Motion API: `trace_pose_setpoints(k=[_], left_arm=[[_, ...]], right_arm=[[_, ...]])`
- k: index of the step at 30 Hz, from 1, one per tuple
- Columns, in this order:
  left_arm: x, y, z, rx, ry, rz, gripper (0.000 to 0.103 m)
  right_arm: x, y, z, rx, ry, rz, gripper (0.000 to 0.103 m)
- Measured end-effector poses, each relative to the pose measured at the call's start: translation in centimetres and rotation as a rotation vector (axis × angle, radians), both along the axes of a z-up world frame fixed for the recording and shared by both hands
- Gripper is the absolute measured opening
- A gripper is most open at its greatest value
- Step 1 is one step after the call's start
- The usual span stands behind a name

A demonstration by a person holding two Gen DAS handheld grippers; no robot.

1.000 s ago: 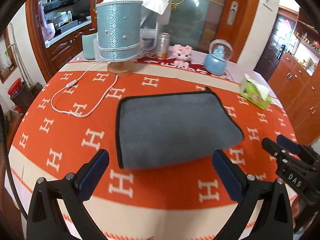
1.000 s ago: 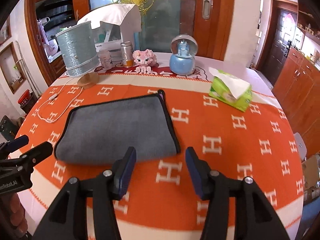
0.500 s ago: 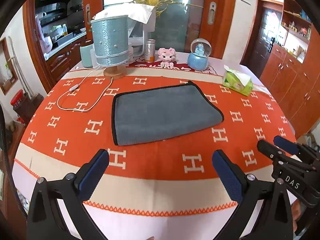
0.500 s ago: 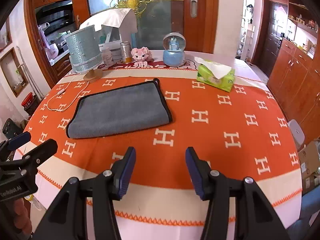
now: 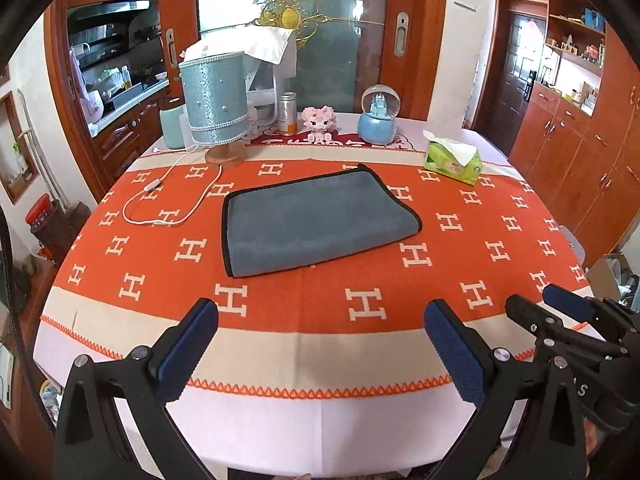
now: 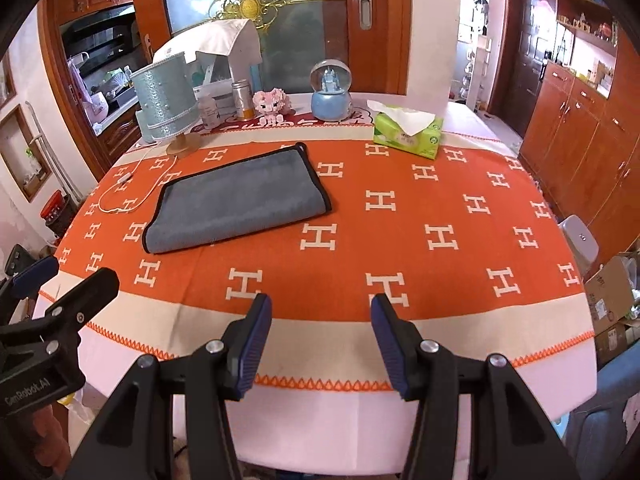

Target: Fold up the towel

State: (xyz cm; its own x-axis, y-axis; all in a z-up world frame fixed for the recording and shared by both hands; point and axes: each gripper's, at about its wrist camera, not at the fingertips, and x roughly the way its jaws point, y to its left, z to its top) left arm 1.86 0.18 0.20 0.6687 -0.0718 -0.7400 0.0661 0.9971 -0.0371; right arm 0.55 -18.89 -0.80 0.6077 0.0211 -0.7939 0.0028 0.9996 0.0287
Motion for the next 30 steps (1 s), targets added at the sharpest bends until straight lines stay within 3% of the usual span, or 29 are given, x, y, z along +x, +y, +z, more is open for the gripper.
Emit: trace_pose_setpoints(k=[6, 10, 30], left_arm=[[-1.0, -0.3, 0.2, 0.028, -0.022, 0.012, 0.102], [-1.4, -0.5, 0.0, 0.031, -0.023, 0.01, 0.102], [-1.7, -1.3, -0.8, 0.056, 0.012, 0.009, 0.102]], right_arm=[[-1.6, 0.0, 0.3, 0.013, -0.007, -0.02, 0.053], [-2.2, 0.1, 0.1, 0.019, -0.014, -0.035, 0.06], [-2.2, -0.4, -0.1, 0.009, -0.017, -0.067, 0.06]])
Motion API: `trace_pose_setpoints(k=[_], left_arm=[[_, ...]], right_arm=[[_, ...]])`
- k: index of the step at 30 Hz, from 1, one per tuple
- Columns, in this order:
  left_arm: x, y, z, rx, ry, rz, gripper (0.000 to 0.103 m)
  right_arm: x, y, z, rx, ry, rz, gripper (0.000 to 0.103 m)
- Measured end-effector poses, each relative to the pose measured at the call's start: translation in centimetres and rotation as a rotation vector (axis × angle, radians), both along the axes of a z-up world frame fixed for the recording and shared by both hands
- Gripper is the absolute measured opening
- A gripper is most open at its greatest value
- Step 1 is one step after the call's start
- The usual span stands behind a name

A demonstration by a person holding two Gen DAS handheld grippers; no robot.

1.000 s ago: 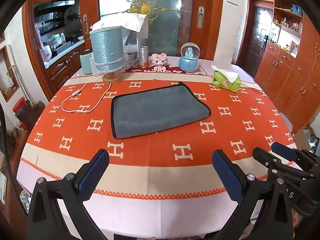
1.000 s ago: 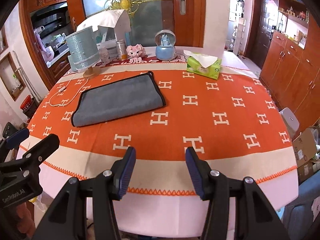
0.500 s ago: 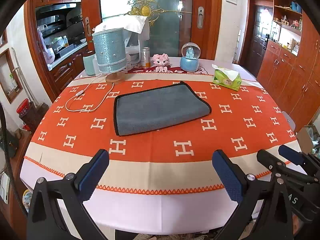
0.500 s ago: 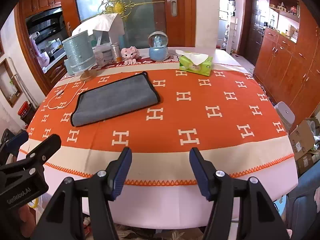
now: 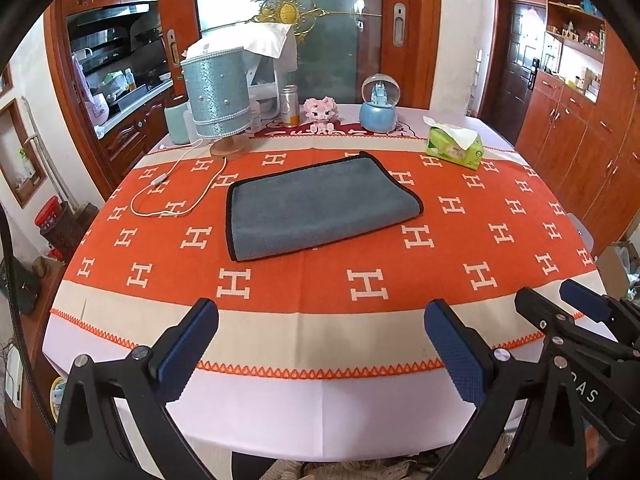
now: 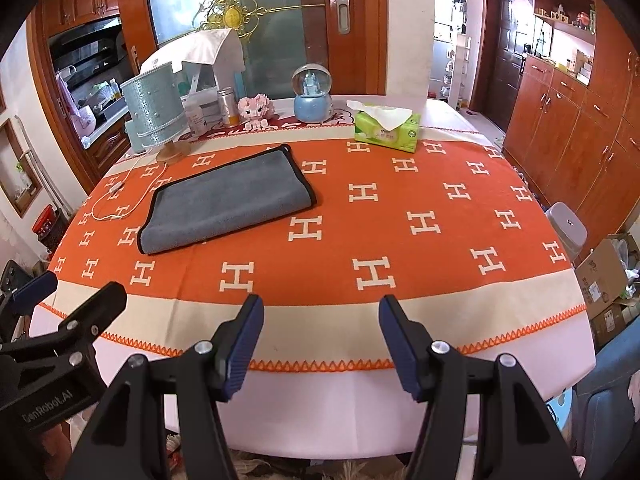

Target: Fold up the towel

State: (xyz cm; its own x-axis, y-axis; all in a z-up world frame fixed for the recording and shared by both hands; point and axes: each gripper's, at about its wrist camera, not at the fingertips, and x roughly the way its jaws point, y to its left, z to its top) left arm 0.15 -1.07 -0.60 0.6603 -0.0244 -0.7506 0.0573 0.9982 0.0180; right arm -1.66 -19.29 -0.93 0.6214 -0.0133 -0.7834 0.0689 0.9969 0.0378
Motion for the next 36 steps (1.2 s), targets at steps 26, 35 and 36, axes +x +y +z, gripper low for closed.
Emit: trace_pose_setpoints(k=[26, 35, 36], left_arm=[[-0.5, 0.1, -0.3, -0.012, 0.021, -0.01, 0.102], [-0.3, -0.3, -0.6, -0.014, 0.029, -0.014, 0.102], [-0.3, -0.3, -0.6, -0.014, 0.029, -0.014, 0.102]], right_arm=[[-0.7, 1.0, 0.4, -0.008, -0.003, 0.015, 0.06], [-0.7, 1.0, 0.1, -0.008, 0.005, 0.012, 0.06], [-0.7, 1.0, 0.1, -0.007, 0.005, 0.012, 0.06]])
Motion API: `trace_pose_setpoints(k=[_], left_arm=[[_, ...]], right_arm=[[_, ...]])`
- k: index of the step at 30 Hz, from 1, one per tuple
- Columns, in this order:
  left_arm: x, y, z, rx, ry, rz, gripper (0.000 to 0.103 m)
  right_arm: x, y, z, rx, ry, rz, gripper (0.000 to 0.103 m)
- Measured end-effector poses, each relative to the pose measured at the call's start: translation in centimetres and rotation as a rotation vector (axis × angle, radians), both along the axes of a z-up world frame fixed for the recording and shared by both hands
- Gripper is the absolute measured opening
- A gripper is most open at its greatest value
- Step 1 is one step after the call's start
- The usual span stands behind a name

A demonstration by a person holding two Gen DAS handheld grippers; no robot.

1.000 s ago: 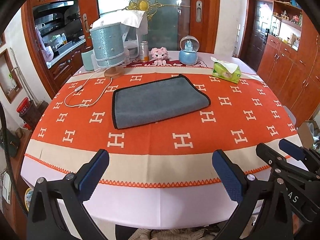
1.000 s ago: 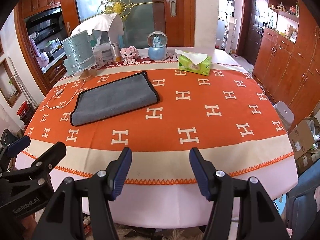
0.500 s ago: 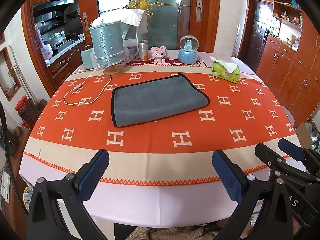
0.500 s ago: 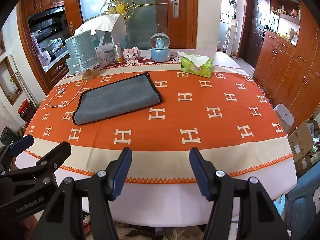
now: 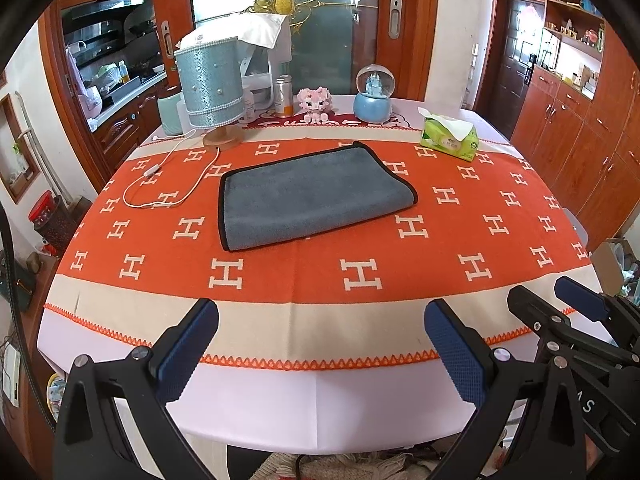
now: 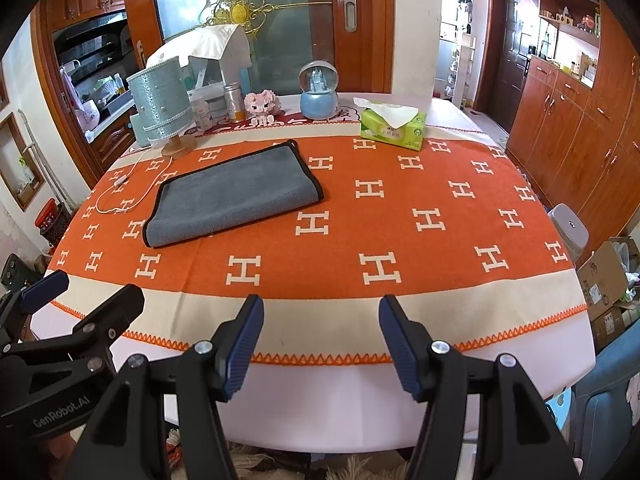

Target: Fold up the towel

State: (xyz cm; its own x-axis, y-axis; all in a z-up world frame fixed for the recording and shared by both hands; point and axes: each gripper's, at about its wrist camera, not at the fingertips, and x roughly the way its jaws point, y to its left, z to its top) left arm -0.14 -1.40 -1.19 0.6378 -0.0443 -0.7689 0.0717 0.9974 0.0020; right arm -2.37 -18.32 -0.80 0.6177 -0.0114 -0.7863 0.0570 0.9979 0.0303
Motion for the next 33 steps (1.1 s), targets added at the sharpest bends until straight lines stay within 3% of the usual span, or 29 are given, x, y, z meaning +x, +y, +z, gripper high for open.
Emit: trace_pose_setpoints(k=[33], left_arm=[[0.23, 0.24, -0.17, -0.001, 0.004, 0.001, 0.102]], right_arm=[[0.23, -0.06, -0.5, 0.008, 0.011, -0.005, 0.06]])
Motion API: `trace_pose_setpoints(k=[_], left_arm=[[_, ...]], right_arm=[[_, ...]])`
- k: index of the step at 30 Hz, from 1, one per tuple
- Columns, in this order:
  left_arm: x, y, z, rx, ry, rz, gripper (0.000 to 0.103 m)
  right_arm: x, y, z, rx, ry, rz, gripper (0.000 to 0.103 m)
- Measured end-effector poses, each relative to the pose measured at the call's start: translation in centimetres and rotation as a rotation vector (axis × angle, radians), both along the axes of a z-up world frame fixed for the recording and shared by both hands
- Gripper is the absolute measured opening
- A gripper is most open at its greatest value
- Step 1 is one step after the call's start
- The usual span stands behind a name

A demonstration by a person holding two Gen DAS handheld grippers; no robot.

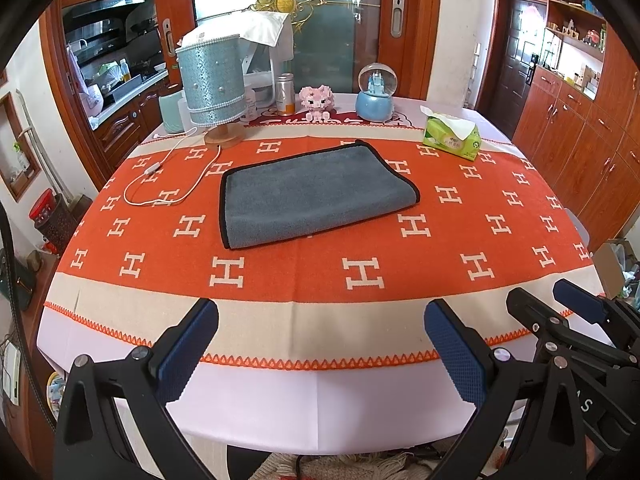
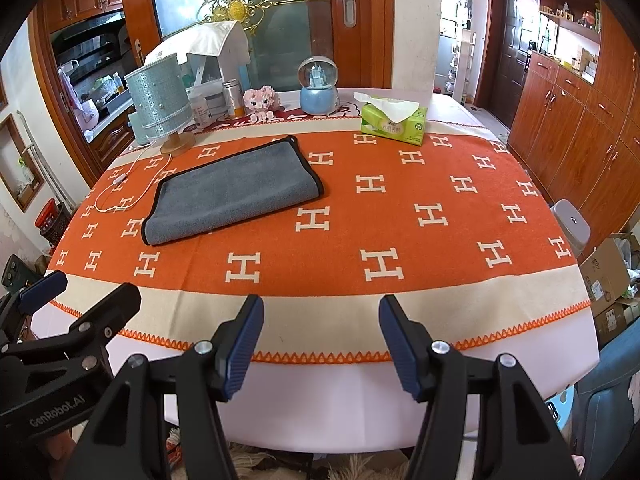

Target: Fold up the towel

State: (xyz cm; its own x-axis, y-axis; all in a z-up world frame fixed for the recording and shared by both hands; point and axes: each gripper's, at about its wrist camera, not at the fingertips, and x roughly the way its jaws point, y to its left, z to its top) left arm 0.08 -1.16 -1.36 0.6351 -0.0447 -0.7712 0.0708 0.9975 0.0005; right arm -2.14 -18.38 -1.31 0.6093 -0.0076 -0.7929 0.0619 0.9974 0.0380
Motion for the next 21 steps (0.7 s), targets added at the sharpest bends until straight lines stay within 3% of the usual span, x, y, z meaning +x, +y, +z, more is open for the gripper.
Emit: trace_pose_setpoints(k=[21], left_arm=[[-0.01, 0.07, -0.35, -0.001, 0.008, 0.003, 0.102]], right_arm=[[-0.05, 0.19, -0.4, 0.0, 0.004, 0.0, 0.06]])
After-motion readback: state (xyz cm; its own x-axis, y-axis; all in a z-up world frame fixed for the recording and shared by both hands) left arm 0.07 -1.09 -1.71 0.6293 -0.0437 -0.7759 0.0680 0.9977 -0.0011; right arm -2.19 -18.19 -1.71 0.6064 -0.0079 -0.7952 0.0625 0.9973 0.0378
